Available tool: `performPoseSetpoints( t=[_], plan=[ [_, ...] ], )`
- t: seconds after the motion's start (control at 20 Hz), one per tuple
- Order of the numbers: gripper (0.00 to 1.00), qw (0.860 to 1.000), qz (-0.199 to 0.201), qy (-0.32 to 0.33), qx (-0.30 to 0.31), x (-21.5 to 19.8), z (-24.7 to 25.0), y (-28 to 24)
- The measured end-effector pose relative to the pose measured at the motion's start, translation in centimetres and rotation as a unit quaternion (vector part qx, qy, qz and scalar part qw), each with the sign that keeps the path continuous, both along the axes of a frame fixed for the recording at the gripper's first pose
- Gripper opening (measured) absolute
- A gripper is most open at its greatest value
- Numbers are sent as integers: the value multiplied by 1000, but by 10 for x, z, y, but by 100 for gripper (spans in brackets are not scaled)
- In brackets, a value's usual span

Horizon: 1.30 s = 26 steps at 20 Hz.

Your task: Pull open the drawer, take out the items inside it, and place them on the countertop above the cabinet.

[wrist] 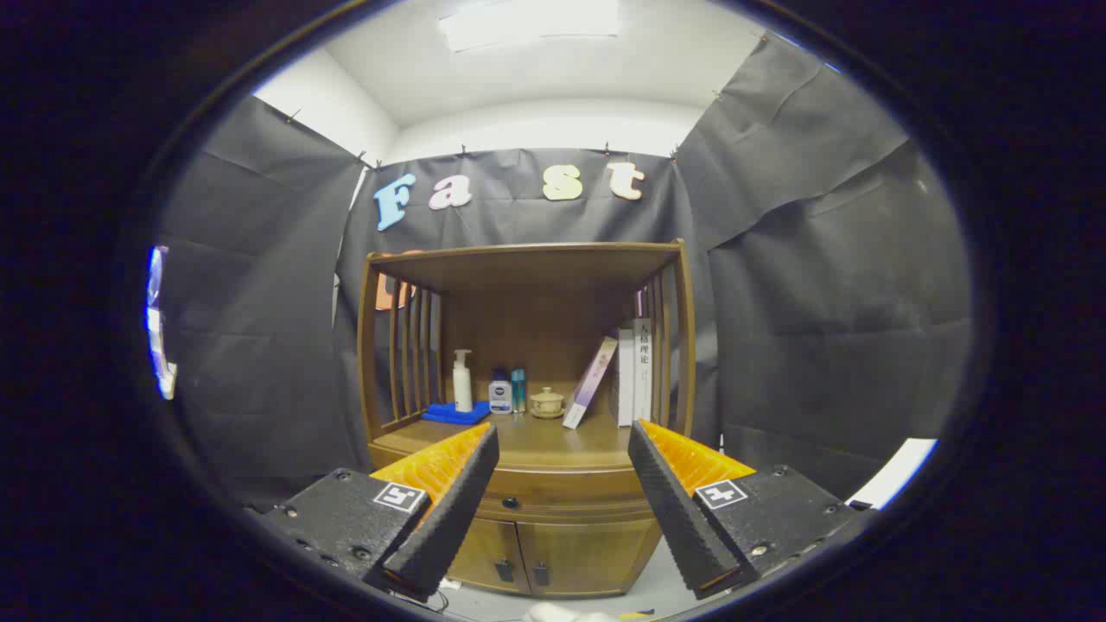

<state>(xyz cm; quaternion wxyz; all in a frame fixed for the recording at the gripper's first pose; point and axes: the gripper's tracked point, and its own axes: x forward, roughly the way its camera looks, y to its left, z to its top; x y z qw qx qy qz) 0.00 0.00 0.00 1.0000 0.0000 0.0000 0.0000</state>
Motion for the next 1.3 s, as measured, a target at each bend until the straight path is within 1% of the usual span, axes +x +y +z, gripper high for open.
performPoseSetpoints(
  t=[0.1,0.35,0.75,0.9,1.15,1.3],
  plan=[
    [99,1000,6,-7,3,-1,4,4],
    [98,1000,8,-3,-11,-2,3,7],
    [98,999,25,13,-17,12,-21,30],
    [98,999,30,27,-23,26,-43,40],
    [99,997,37,69,-19,53,-95,53],
    [99,997,27,76,-15,68,-123,50]
  ],
)
